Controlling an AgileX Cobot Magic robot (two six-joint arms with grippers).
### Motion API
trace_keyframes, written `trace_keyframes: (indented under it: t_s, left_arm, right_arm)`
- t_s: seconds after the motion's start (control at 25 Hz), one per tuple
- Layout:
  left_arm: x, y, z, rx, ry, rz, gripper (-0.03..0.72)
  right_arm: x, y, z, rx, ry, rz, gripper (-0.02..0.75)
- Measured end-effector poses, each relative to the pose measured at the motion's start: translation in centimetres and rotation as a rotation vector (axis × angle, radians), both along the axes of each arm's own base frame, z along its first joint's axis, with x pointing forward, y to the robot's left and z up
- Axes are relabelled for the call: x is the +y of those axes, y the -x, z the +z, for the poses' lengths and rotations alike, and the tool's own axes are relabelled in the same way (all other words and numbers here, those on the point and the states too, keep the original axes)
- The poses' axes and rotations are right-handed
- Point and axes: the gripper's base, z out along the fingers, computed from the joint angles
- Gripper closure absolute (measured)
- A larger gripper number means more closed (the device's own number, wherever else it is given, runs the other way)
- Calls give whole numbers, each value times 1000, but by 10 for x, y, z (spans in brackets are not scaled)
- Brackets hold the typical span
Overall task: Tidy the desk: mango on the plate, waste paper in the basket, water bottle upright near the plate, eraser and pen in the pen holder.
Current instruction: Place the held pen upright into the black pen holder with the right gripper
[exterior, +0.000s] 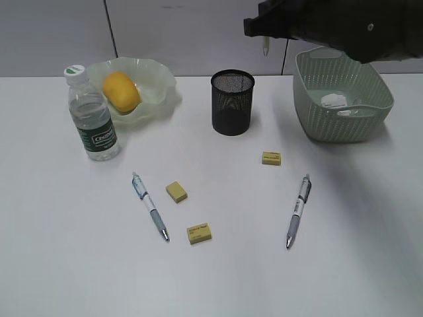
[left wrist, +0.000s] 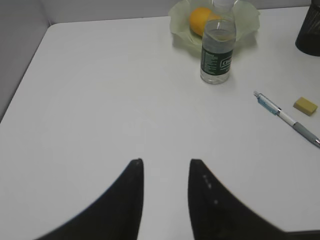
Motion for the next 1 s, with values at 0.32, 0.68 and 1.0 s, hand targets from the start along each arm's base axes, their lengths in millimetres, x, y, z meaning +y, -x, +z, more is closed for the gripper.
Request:
trace_keyframes:
  t_s: [0.32, 0.68, 1.0]
  left_arm:
    - [0, 0, 0, 0, 0, 0, 449]
    - [0, 0, 0, 0, 0, 0, 449]
    - [0, 0, 0, 0, 0, 0, 449]
  right_arm:
    - [20, -30, -7, -33, -39, 52, 626]
    - [32, -53, -47, 24, -37, 58, 626]
    - [45, -50, -70, 81, 8, 98, 626]
